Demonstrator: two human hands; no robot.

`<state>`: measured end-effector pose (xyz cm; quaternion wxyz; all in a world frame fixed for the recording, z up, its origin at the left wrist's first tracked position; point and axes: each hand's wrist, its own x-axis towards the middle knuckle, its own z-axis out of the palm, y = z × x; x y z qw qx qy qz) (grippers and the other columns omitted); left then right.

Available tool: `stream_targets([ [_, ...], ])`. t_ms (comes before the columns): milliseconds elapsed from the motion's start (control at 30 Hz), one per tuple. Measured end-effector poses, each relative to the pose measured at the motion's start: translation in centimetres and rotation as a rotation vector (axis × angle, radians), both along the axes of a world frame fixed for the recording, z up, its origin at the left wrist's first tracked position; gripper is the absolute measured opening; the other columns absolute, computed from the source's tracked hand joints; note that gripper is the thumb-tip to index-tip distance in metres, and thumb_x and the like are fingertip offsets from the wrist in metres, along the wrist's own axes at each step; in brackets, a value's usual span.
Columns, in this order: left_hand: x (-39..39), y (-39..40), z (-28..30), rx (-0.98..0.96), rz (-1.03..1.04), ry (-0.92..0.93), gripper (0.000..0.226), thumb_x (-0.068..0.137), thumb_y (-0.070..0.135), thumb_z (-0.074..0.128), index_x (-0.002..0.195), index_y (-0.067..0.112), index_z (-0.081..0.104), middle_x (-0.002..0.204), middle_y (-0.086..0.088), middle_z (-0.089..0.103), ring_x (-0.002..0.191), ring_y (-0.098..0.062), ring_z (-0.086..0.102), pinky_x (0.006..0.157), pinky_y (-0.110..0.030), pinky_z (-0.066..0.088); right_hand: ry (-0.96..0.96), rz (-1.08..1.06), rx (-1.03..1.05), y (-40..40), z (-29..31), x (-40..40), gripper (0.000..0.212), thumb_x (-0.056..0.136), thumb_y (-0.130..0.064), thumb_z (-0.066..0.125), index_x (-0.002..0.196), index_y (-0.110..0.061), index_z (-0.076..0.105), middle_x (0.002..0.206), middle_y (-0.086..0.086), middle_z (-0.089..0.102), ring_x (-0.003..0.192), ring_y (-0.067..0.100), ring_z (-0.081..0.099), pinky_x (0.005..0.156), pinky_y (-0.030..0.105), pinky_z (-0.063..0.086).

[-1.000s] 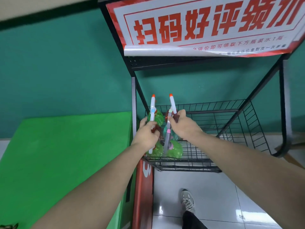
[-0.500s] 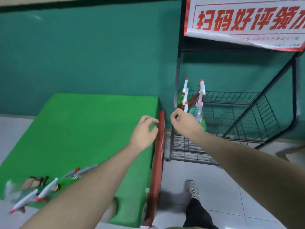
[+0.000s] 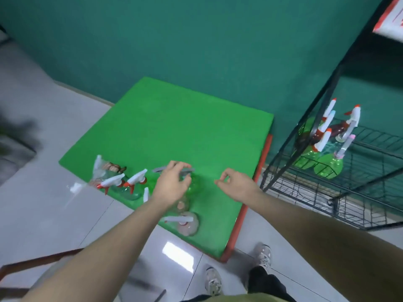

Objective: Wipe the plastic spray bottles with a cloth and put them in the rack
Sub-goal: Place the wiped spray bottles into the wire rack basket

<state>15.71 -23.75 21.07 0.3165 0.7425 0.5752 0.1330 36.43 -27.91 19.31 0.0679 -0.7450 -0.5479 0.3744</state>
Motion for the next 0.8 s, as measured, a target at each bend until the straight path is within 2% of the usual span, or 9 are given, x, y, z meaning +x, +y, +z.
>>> stream_targets([
  [67,-2.4,-1.1,-0.7,0.013,0.066,0.039,0.035,0.098,0.016,0.062,0.133,0.020,0.060,0.116,0.006,0.050,0.100,-0.012,0.052,0.091,-0.029,0.047,-0.009,0.071,-0.010,0.2,-0.8,-2.0,0.026,0.096,-0.045,0.056,0.113,-0.025,0.056,0.097,0.007,0.072,0.089,0.025,0.068,0.080,0.033,0.055],
  [133,-4.6,-2.3,-1.6,0.004,0.055,0.124,0.038,0.098,0.023,0.063,0.135,0.021,0.057,0.115,0.001,0.055,0.102,-0.016,0.052,0.088,-0.030,0.043,-0.021,0.134,-0.004,0.4,-1.4,-3.9,0.032,0.097,-0.041,0.057,0.123,-0.024,0.055,0.100,0.006,0.070,0.092,0.027,0.069,0.083,0.037,0.056],
  [267,-7.3,-4.6,-3.3,-0.022,0.016,0.237,0.040,0.092,0.042,0.065,0.128,0.025,0.062,0.104,-0.001,0.067,0.095,-0.021,0.059,0.076,-0.032,0.046,-0.047,0.227,0.018,0.8,-2.2,-6.6,0.040,0.099,-0.032,0.058,0.136,-0.022,0.048,0.099,0.001,0.060,0.081,0.023,0.065,0.063,0.031,0.049],
  [367,-8.2,-5.8,-4.7,0.012,-0.106,0.307,0.056,0.085,0.062,0.062,0.130,0.029,0.065,0.096,0.001,0.055,0.097,-0.025,0.057,0.076,-0.034,0.045,-0.084,0.264,0.052,1.7,-2.8,-7.8,0.048,0.097,-0.031,0.062,0.142,-0.023,0.045,0.126,0.005,0.056,0.092,0.022,0.066,0.070,0.030,0.049],
  [433,-8.3,-6.4,-5.3,0.011,-0.094,0.333,0.051,0.089,0.059,0.063,0.134,0.035,0.061,0.107,0.000,0.062,0.103,-0.025,0.060,0.078,-0.034,0.048,-0.114,0.266,0.075,2.6,-3.3,-8.3,0.053,0.096,-0.031,0.064,0.144,-0.025,0.042,0.134,0.005,0.050,0.087,0.022,0.067,0.068,0.031,0.052],
  [533,-8.2,-7.4,-6.0,-0.027,-0.083,0.445,0.045,0.100,0.055,0.050,0.144,0.046,0.046,0.115,0.003,0.071,0.105,-0.025,0.065,0.076,-0.031,0.048,-0.152,0.276,0.112,4.2,-4.2,-8.9,0.060,0.093,-0.026,0.066,0.146,-0.026,0.037,0.130,0.006,0.045,0.074,0.018,0.061,0.061,0.033,0.058],
  [633,-7.9,-8.2,-6.4,-0.101,-0.070,0.489,0.046,0.105,0.051,0.041,0.151,0.051,0.033,0.115,0.000,0.071,0.105,-0.029,0.065,0.078,-0.032,0.048,-0.166,0.313,0.135,6.1,-4.8,-9.4,0.069,0.091,-0.021,0.066,0.151,-0.025,0.033,0.136,0.007,0.038,0.090,0.019,0.061,0.073,0.036,0.061],
  [733,-7.6,-8.7,-6.9,-0.180,-0.060,0.430,0.047,0.107,0.047,0.038,0.153,0.052,0.031,0.111,-0.004,0.071,0.104,-0.032,0.065,0.081,-0.035,0.049,-0.195,0.363,0.141,7.7,-5.6,-9.9,0.059,0.092,-0.021,0.064,0.147,-0.025,0.043,0.140,0.007,0.041,0.102,0.022,0.060,0.081,0.041,0.061],
  [800,-7.3,-9.1,-7.5,-0.222,-0.017,0.361,0.047,0.105,0.045,0.041,0.152,0.049,0.036,0.104,-0.004,0.073,0.100,-0.032,0.065,0.079,-0.037,0.051,-0.218,0.394,0.123,8.1,-6.1,-10.2,0.035,0.097,-0.022,0.059,0.131,-0.022,0.056,0.117,0.003,0.057,0.091,0.021,0.063,0.075,0.040,0.061],
])
